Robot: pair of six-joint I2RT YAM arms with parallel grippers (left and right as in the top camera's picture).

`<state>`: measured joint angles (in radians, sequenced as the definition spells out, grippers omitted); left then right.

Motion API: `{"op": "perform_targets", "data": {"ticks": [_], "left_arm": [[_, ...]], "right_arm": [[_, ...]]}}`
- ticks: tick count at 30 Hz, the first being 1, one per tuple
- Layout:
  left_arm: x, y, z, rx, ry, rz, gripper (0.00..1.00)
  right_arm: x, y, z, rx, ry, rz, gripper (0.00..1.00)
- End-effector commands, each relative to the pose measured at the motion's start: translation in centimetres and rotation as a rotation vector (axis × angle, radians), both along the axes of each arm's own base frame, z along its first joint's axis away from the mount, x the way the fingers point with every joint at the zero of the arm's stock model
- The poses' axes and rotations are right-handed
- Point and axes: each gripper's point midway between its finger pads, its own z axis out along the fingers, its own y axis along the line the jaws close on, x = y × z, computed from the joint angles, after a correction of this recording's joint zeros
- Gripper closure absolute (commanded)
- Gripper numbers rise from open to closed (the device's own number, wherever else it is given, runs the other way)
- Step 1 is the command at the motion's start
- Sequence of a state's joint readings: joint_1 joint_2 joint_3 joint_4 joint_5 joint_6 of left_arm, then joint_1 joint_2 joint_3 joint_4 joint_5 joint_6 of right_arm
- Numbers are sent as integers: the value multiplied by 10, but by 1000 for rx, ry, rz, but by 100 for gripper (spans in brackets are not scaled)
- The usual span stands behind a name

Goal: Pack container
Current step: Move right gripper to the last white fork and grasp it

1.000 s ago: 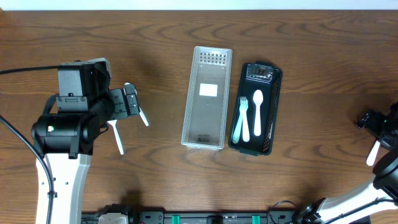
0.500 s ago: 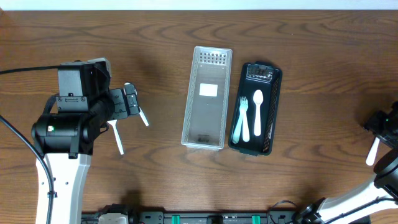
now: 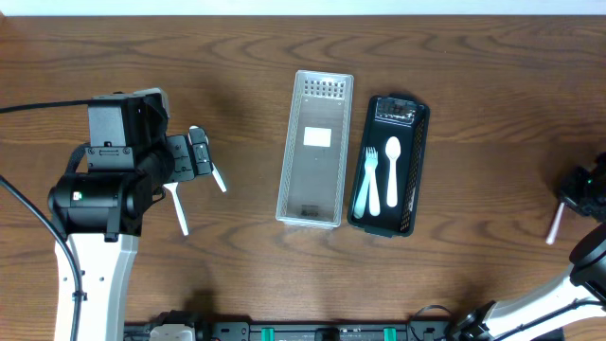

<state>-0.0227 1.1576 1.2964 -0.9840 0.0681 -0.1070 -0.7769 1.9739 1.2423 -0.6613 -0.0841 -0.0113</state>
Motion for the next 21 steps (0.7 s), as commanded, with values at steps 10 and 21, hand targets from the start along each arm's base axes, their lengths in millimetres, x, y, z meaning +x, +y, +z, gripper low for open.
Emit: {"op": "perform_targets", "data": {"ticks": [10,21], "left_arm": [[2,1,6,12,-18,-3,2],[2,1,6,13,-18,-4,2]], "right_arm": [[-12,19,-24,91,48,-12,99],[23,44,19,45,-37,71,99]]}}
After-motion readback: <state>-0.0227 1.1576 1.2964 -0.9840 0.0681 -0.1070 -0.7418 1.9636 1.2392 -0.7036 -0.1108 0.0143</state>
